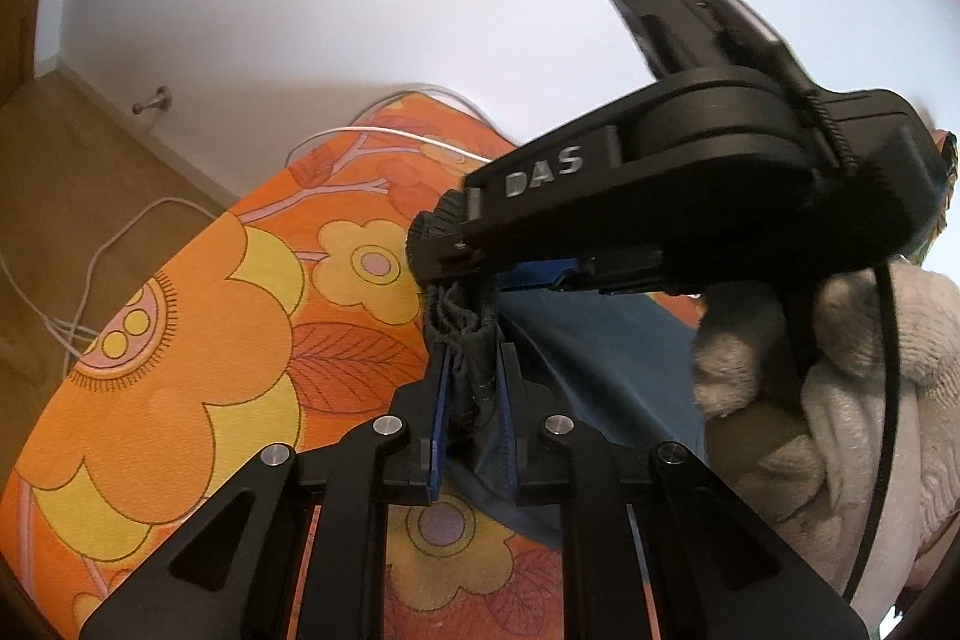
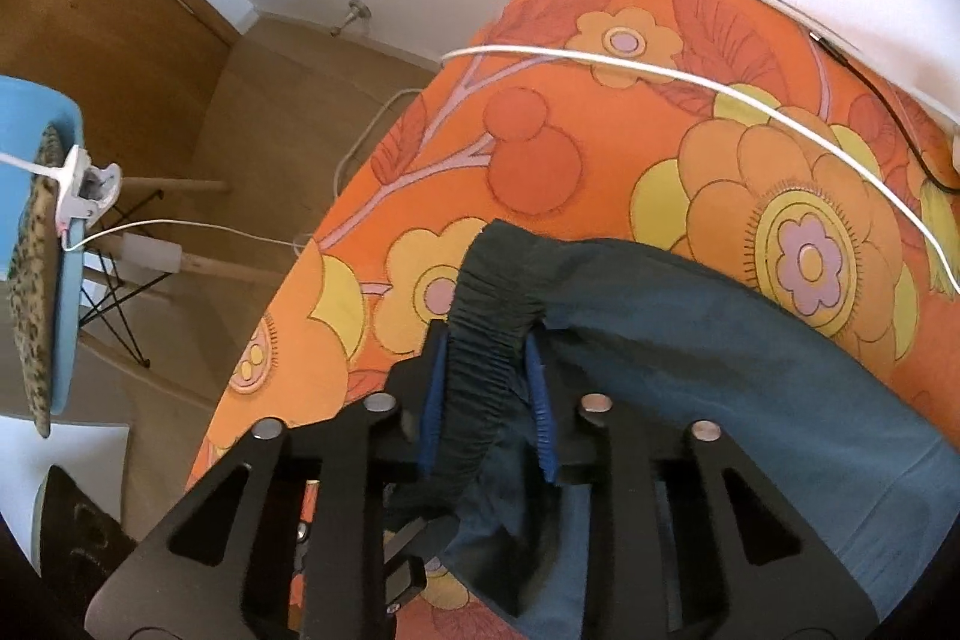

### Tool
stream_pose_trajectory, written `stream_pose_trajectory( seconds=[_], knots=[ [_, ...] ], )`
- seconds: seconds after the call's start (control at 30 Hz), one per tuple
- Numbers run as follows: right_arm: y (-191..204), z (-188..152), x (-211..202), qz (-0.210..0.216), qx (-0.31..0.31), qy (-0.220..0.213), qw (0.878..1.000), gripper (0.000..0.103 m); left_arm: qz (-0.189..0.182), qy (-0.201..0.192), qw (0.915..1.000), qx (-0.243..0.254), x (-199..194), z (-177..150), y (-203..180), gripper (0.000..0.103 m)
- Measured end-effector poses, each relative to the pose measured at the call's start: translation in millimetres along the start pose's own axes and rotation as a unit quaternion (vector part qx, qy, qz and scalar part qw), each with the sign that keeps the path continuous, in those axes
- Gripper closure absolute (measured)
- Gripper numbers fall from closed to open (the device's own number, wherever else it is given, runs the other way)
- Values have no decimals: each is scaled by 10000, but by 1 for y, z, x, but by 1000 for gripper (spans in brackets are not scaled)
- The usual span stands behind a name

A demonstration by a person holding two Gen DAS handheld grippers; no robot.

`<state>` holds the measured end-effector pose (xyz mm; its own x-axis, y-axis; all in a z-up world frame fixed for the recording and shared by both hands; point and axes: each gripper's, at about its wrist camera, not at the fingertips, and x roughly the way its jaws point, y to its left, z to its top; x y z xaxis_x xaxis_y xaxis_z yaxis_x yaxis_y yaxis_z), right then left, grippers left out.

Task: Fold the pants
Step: 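Close the left gripper on the cuffs while the right gripper closes beside it, then lift the folded trousers by the cuffs with both grippers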

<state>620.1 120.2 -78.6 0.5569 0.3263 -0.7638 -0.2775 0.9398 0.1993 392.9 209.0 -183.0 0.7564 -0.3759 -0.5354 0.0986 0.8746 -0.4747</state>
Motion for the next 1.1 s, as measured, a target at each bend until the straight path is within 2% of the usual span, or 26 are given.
stream_pose_trajectory(
  seconds=[0.17,0.27,0.33,0.37,0.53,0.67,0.77,0.83,0.87,1.0,1.07,1.1],
  knots=[
    [-16,-5,-15,292,177,-184,9992,85,10,-16,10000,-79,-3,-1,2,85],
    [-23,-6,-22,420,279,-268,9984,86,75,-11,10000,-10,-3,-1,-2,76],
    [-24,-7,-24,464,275,-304,9981,86,211,53,9997,97,-1,-3,-7,63],
    [-23,-7,-23,466,260,-301,9981,86,368,60,9992,126,0,-3,-9,51],
    [-16,-6,-14,495,194,-222,9983,86,703,65,9975,-104,3,1,3,42],
    [-12,-8,-9,494,116,-169,9986,86,701,187,9966,-396,9,3,16,42],
    [-12,-7,-4,524,106,-102,9985,85,628,178,9973,-342,13,4,15,45],
    [-10,-7,-2,495,75,-99,9987,85,445,273,9980,-358,19,5,15,65],
    [-9,-7,-1,469,37,-94,9988,83,398,341,9978,-396,22,4,15,83],
    [-4,-5,-1,359,-5,-63,9993,77,202,192,9991,-325,19,4,12,88],
    [-2,-1,-4,417,19,-39,9991,62,118,92,9996,-232,16,2,9,88],
    [-1,0,-4,436,30,-36,9990,60,102,76,9998,-177,16,2,7,89]
  ],
)
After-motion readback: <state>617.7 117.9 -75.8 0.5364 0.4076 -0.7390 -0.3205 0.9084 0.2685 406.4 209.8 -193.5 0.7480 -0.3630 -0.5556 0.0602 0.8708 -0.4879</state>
